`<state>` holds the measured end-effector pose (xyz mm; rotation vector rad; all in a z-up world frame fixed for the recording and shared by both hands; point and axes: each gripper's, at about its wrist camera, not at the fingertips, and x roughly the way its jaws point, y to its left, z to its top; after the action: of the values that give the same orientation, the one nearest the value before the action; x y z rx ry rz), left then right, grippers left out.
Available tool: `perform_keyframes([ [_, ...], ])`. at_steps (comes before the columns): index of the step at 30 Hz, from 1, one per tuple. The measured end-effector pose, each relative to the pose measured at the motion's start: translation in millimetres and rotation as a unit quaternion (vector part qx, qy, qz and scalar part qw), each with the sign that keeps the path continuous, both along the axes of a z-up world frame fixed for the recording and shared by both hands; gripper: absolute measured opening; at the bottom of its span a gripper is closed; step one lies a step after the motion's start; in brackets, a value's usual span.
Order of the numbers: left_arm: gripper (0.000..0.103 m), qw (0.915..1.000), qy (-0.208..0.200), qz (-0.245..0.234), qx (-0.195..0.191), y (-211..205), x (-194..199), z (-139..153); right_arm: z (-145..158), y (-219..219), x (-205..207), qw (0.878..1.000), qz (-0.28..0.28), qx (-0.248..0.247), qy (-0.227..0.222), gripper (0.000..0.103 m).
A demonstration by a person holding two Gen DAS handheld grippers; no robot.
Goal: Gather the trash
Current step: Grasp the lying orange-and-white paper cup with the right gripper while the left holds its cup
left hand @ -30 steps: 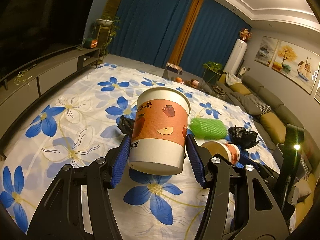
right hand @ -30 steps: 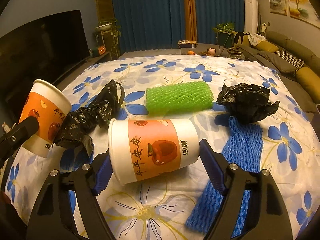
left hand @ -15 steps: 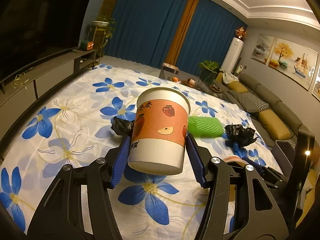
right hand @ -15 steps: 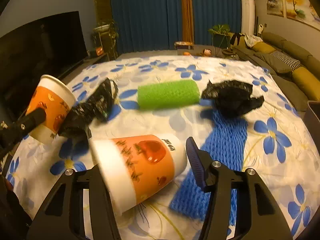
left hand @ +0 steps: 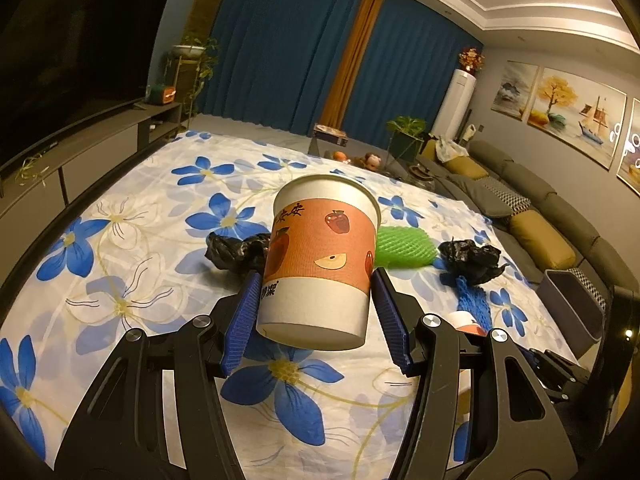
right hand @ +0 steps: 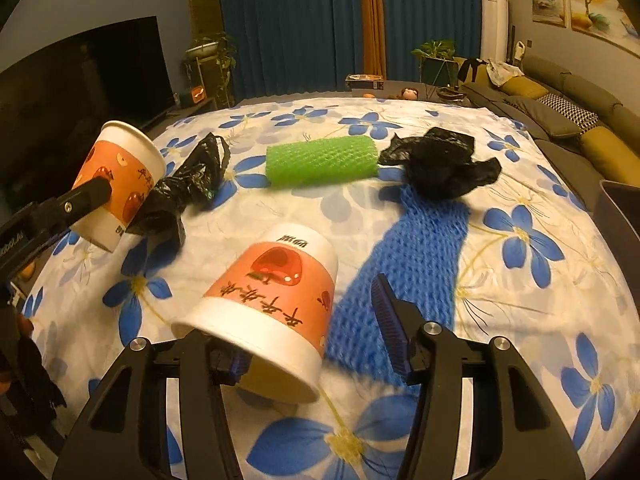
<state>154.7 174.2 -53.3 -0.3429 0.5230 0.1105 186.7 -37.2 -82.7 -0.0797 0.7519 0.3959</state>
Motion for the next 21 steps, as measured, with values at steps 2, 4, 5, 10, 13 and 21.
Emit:
perform_keyframes([
  [2, 0.055, 1.0, -0.001, -0.002, 0.0, -0.6, 0.3, 0.1, 0.9, -2.6, -3.5, 1.0, 0.0, -0.001, -0.003, 0.054],
  [4, 0.055, 1.0, -0.002, -0.004, 0.0, -1.2, -0.4, 0.4, 1.5, -5.2, -7.5, 1.0, 0.001, -0.001, -0.006, 0.048],
  [5, 0.055, 1.0, -0.003, -0.004, 0.0, -1.4, -0.6, 0.5, 1.0, -6.4, -9.1, 1.0, 0.002, -0.001, -0.005, 0.042],
  [10, 0.055, 1.0, -0.004, -0.007, 0.001, -3.2, -0.9, 0.8, -0.2, -9.8, -16.0, 1.0, 0.007, 0.0, -0.009, 0.021],
  [13, 0.055, 0.9999, -0.006, -0.011, 0.004, -5.5, -1.2, 0.9, -0.9, -11.7, -19.1, 1.0, 0.011, 0.001, -0.015, 0.009],
  [21, 0.055, 0.9994, -0.016, -0.03, 0.004, -14.8, -3.7, 5.7, 12.3, -29.2, -34.5, 0.999, 0.004, 0.019, -0.045, 0.004],
])
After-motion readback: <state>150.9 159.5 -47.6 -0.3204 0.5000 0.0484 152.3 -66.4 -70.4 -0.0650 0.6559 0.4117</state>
